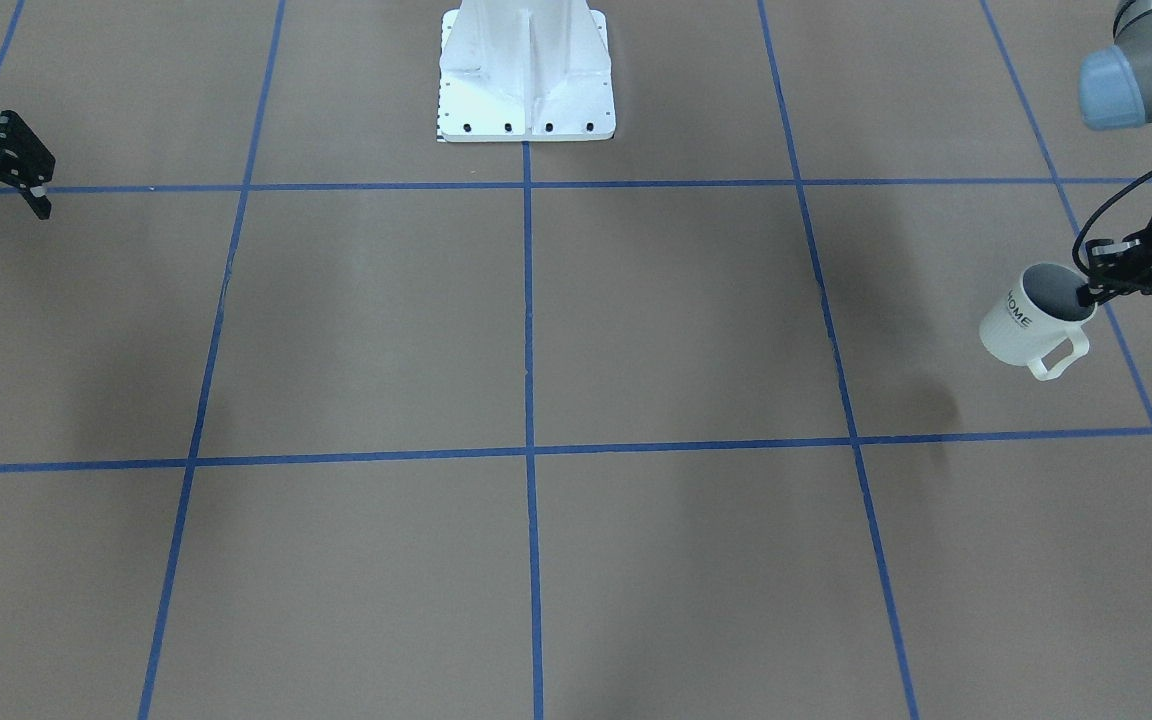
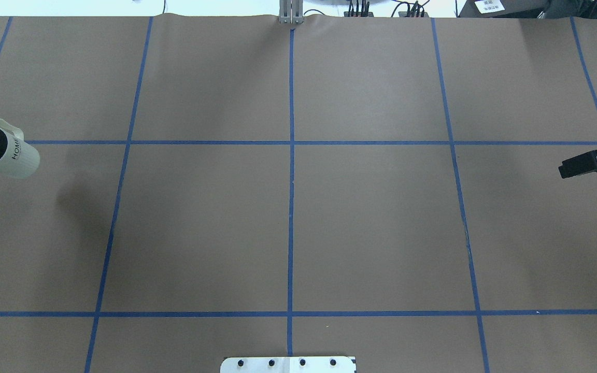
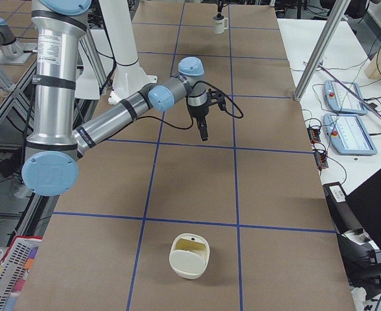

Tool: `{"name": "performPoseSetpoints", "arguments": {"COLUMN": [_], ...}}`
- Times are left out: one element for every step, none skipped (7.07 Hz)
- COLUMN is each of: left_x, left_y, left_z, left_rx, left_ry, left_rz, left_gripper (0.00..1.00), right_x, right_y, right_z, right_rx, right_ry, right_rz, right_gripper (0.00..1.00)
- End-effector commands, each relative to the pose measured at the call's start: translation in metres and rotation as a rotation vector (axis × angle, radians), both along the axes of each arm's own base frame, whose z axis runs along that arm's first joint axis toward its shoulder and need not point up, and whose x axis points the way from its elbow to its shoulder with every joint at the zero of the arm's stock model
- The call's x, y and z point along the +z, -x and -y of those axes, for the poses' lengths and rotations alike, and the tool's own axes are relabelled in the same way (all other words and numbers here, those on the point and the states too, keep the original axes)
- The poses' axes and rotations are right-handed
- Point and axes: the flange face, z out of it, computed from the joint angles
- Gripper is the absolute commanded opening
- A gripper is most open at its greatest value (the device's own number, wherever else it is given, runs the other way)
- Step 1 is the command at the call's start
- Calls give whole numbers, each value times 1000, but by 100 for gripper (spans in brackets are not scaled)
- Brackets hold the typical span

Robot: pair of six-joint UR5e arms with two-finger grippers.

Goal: Left arm hands cup to right arm to dump lemon

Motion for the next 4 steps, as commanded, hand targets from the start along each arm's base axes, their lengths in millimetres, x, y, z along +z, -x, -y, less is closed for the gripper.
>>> {"name": "performPoseSetpoints", "arguments": {"left_x": [15,19,20,21], "left_y": [-19,-43,-45,-51], "left_z": [2,-4,-5,-8], "left_rx": [-9,36,42,55], "left_ry": [69,77,87,88], "left_rz": [0,7,10,10], "left_gripper": [0,0,0,48], "right_x": [11,10,11,13], "right_y": [-7,-7,-7,-8], "right_z": [-2,-2,-2,-3], "right_rx": [-13,-13,-13,-13], "right_ry": [18,18,19,26], "right_rz": [2,2,1,-3], "right_gripper": [100,100,100,100]}}
